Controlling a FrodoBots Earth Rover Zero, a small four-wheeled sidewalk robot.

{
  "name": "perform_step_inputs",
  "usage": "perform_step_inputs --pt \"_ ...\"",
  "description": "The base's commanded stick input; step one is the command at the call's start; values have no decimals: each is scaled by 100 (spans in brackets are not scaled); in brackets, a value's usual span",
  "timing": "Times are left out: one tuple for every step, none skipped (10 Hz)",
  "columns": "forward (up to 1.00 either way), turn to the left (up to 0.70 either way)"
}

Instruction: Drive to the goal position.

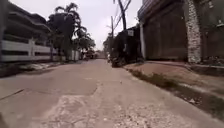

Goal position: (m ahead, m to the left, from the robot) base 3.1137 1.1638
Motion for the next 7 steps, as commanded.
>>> perform_step_inputs --pt "100 42" --pt "100 42" --pt "100 2" --pt "100 2" --pt "100 2" --pt "100 2" --pt "100 2"
